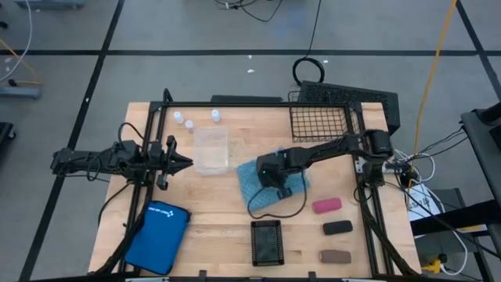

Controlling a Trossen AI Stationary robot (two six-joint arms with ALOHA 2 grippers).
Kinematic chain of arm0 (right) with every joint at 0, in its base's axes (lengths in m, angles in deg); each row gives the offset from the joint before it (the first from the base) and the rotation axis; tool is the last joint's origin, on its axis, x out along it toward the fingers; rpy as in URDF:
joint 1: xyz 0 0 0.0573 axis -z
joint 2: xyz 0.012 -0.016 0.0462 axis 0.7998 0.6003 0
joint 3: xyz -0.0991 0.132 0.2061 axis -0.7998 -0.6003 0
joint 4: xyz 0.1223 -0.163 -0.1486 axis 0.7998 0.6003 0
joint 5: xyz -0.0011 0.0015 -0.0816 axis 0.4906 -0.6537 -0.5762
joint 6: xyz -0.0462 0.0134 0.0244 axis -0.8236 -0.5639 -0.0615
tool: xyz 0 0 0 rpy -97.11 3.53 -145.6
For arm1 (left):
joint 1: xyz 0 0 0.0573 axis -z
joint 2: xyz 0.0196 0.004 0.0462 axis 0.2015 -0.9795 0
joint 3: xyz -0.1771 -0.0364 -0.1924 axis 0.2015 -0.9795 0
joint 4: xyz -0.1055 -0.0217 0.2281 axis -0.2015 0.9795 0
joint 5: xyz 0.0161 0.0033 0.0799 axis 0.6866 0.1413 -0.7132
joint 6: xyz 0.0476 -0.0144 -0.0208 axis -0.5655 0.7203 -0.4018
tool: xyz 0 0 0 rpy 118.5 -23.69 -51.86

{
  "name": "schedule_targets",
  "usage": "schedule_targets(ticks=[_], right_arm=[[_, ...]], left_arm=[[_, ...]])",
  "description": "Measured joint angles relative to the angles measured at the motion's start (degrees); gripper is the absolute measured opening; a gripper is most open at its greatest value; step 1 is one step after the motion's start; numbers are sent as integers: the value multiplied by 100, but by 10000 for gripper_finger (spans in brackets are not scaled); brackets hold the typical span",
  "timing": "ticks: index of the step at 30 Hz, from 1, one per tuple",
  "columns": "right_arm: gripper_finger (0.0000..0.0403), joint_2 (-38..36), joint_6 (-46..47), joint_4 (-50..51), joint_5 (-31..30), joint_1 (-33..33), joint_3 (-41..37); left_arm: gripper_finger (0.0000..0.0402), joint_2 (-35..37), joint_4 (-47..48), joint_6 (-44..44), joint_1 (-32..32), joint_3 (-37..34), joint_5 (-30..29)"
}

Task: Pick & Place Medicine items
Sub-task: Put the blue patient gown into the black wire basket

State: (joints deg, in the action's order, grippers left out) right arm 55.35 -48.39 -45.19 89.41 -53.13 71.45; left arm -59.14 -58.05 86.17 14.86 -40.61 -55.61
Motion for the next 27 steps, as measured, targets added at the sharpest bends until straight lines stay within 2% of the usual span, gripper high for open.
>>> schedule_targets(ticks=[8, 14, 27], right_arm=[[1, -1366, 3, -76, -317, 13, 42], [1, -2301, -39, 13, -815, 202, 48], [0, -3736, -299, -208, -969, 915, 50]], left_arm=[[47, 0, -2, -9, -5, 0, 0], [47, 0, -2, -17, -4, 0, 0], [47, 0, -2, -39, -4, 0, 0]])
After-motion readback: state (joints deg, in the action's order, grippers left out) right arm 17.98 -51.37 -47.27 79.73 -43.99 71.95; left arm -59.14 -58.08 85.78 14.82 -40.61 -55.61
